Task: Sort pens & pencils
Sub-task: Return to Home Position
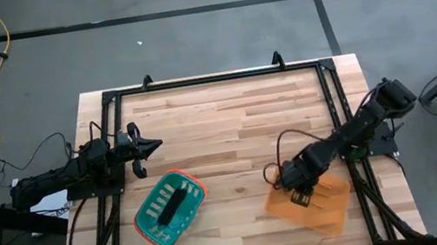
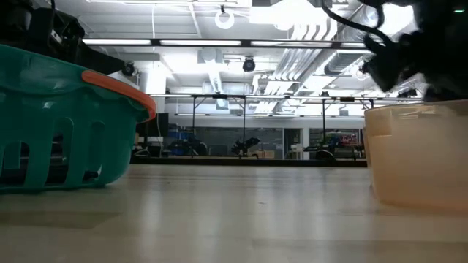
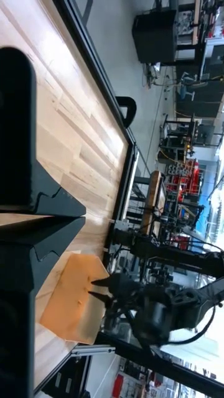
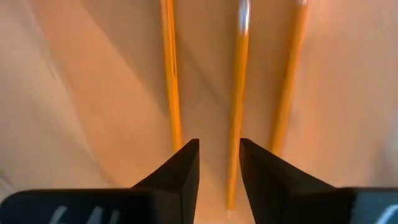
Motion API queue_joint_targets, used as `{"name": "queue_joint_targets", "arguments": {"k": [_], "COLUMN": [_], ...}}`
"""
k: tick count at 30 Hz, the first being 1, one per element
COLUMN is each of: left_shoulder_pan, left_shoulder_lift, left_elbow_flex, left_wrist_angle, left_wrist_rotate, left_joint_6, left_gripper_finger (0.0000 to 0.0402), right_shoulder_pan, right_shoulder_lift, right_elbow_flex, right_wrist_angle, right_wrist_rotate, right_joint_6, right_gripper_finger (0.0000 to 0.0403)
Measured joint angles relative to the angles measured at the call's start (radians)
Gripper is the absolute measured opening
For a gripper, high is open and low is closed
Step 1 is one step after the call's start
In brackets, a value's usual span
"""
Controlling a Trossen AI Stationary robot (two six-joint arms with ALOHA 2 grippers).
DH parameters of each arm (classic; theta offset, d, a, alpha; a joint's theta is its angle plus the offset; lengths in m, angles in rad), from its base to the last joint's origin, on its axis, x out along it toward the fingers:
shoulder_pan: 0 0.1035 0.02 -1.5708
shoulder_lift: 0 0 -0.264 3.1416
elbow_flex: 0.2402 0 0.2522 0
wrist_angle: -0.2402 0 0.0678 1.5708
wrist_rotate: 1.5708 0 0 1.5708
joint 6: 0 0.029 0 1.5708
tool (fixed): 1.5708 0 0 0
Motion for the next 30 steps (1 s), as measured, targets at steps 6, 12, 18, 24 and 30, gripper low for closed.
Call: {"name": "queue_joint_targets", "arguments": {"k": [6,12,18,24,30], "left_shoulder_pan": [0.0,0.0,0.0,0.0,0.0], "left_shoulder_lift": [0.0,0.0,0.0,0.0,0.0], "left_elbow_flex": [0.0,0.0,0.0,0.0,0.0], "left_wrist_angle": [0.0,0.0,0.0,0.0,0.0], "left_wrist_rotate": [0.0,0.0,0.0,0.0,0.0], "left_joint_6": [0.0,0.0,0.0,0.0,0.0], "left_gripper_finger": [0.0001,0.0001,0.0001,0.0001,0.0001], "right_shoulder_pan": [-0.093,-0.204,-0.283,-0.372,-0.445], "right_shoulder_lift": [-0.113,-0.238,-0.378,-0.572,-0.779], "right_elbow_flex": [0.0,0.0,-0.094,-0.318,-0.523], "right_wrist_angle": [0.101,0.288,0.617,0.842,0.985], "right_wrist_rotate": [0.093,0.162,0.168,0.18,0.188], "right_joint_6": [-0.163,-0.436,-0.678,-0.709,-0.69], "right_gripper_finger": [0.0082,0.0061,0.0048,0.0032,0.0025]}}
